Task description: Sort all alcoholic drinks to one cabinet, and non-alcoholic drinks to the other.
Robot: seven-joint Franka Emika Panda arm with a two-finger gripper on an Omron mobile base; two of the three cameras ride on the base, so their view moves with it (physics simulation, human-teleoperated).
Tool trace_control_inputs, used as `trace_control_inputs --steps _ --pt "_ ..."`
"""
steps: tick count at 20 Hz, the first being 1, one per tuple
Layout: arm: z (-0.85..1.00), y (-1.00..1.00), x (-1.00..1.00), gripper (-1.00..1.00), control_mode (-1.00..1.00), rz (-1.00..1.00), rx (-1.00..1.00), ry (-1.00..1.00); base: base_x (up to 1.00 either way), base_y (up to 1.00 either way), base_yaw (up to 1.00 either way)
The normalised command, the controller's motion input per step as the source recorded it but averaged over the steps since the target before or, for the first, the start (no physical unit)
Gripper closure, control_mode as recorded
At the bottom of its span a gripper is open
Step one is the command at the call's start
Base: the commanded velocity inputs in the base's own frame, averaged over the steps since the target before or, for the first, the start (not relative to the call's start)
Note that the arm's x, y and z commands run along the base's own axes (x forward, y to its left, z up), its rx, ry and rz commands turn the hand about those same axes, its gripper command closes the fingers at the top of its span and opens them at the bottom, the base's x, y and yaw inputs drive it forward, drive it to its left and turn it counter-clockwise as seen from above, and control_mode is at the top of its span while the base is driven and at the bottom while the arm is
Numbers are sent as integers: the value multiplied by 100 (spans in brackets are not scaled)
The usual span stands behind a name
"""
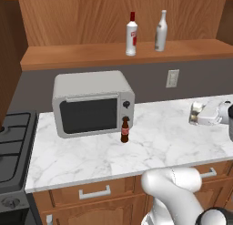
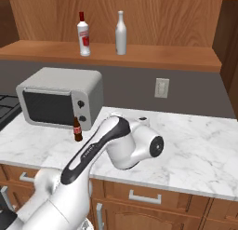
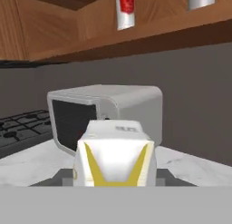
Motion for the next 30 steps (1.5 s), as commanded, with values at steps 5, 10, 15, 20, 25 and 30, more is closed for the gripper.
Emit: trace_control_inputs --steps 5,10,15,20,25,30 --pt "93 41 -51 100 -100 -6 0 -2 0 0 0" --pt "69 24 -52 100 -100 -7 0 -1 0 0 0" --pt "43 64 -32 100 -100 -9 0 0 0 0 0" --pt "30 53 -8 100 -100 -8 0 1 0 0 0" --pt "11 14 0 100 -100 -7 0 1 0 0 0" --pt "0 0 0 100 -100 0 0 0 0 0 0"
